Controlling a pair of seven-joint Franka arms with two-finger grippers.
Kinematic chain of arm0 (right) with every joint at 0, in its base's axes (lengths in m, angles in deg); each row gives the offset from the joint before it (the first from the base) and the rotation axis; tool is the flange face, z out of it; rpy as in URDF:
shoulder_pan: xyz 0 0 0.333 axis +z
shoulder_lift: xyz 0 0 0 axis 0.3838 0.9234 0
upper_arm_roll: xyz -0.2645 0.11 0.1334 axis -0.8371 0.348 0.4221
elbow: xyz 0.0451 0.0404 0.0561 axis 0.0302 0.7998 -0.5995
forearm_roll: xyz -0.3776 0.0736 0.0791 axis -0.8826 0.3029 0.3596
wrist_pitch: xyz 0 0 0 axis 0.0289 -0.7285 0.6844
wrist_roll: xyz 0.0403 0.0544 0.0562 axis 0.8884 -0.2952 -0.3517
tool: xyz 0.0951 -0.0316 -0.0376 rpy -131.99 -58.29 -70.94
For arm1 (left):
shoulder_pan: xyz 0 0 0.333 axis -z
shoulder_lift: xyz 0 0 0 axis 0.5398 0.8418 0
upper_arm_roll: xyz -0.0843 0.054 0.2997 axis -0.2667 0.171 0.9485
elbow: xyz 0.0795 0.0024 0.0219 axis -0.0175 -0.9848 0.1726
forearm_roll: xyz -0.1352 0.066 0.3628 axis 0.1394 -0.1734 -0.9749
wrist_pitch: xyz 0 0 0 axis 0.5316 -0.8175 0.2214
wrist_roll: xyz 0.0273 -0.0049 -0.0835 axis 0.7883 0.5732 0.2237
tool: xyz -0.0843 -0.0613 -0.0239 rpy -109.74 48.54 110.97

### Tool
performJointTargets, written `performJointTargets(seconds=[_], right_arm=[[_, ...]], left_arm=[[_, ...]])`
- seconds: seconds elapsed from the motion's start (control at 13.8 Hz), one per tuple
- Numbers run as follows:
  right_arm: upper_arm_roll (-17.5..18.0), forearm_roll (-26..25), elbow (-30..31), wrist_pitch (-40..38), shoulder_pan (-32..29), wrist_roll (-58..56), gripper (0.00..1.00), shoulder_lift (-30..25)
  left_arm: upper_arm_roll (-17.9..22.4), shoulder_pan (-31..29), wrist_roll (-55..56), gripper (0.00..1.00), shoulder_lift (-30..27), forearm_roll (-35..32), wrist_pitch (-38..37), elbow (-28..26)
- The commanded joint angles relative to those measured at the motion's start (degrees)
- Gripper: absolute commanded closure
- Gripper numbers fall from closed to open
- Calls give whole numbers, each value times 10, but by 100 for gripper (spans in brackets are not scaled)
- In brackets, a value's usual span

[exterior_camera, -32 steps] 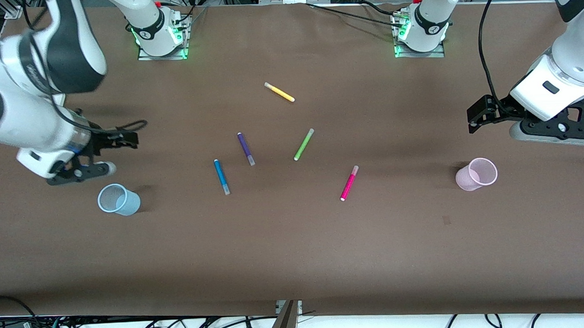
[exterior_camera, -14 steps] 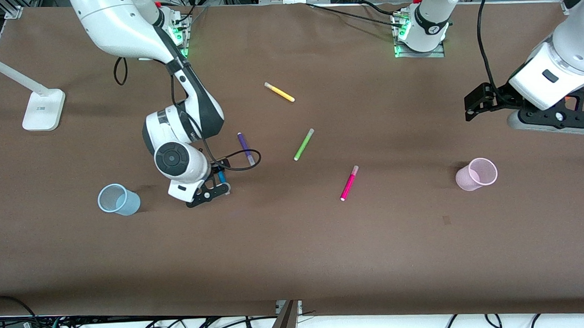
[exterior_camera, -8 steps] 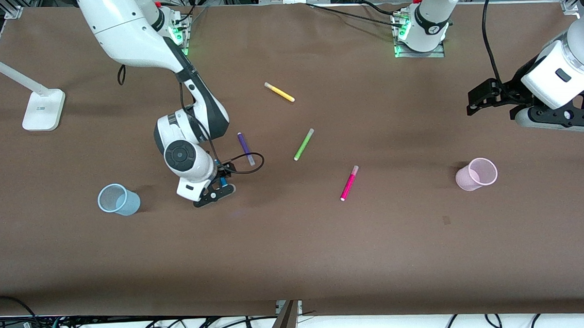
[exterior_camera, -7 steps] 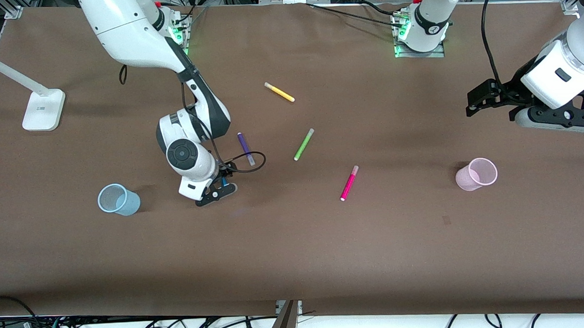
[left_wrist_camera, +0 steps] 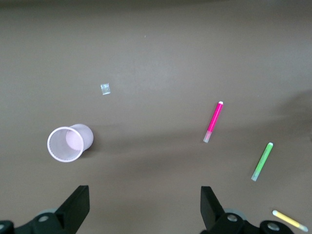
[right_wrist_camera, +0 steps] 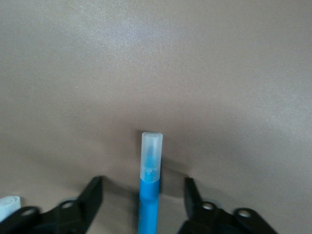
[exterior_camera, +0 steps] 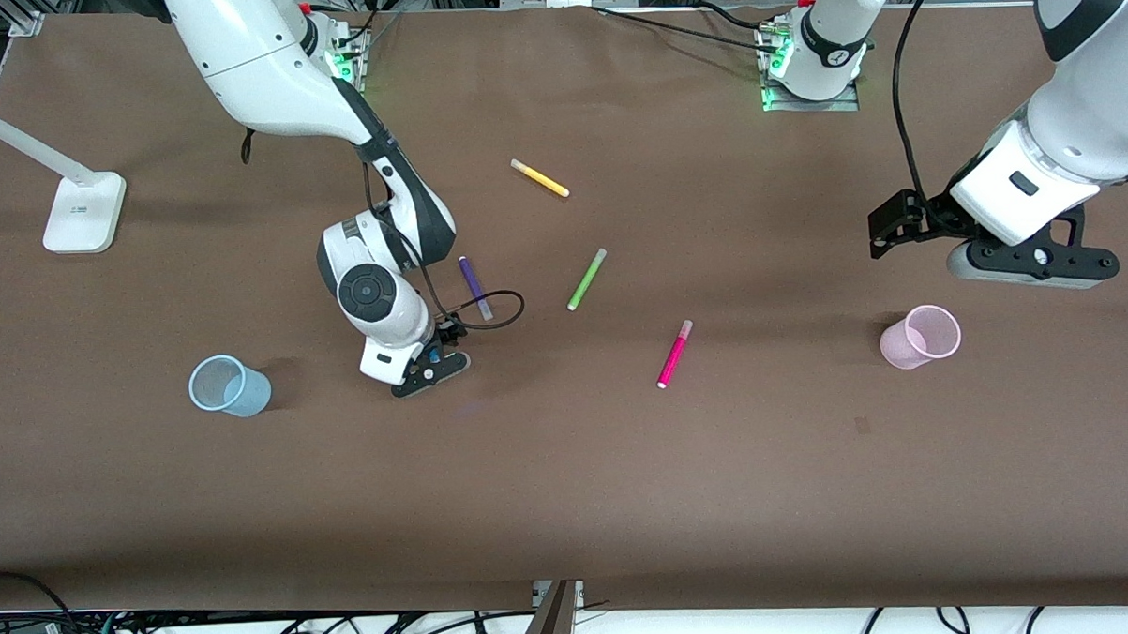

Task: Place pink and blue markers in matching cups
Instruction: 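Lift the blue marker with the right gripper while the left gripper reaches pink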

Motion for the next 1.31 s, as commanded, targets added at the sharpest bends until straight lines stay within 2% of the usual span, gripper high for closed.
performJointTargets(seconds=[0.0, 0.15, 0.44, 0.58, 0.73, 0.87, 1.09, 1.24], right_arm=[[-2, 9, 12, 12, 4, 2, 75, -6], [-2, 8, 11, 11, 5, -3, 100, -7], [-5, 8, 9, 5, 3, -12, 100, -28], [-15, 8, 4, -29, -4, -37, 100, -58], [-38, 9, -6, -71, -16, -114, 100, -85], [-41, 13, -8, -81, -44, -183, 100, -112], [-41, 29, -8, -99, -77, -268, 100, -148], [-41, 66, -8, -99, -102, -360, 100, -152]], left_arm=[[12, -2, -21, 0, 7, 23, 38, -22], [11, 6, -21, 0, 33, 25, 112, -52], [9, 54, -20, 0, 115, 25, 232, -69], [9, 75, -14, 0, 133, 25, 291, -99], [9, 91, -14, 0, 141, 26, 309, -112], [9, 111, -13, 0, 162, 26, 316, -117], [10, 132, -2, 0, 167, 21, 417, -193], [10, 143, -1, 0, 167, 16, 461, -240]])
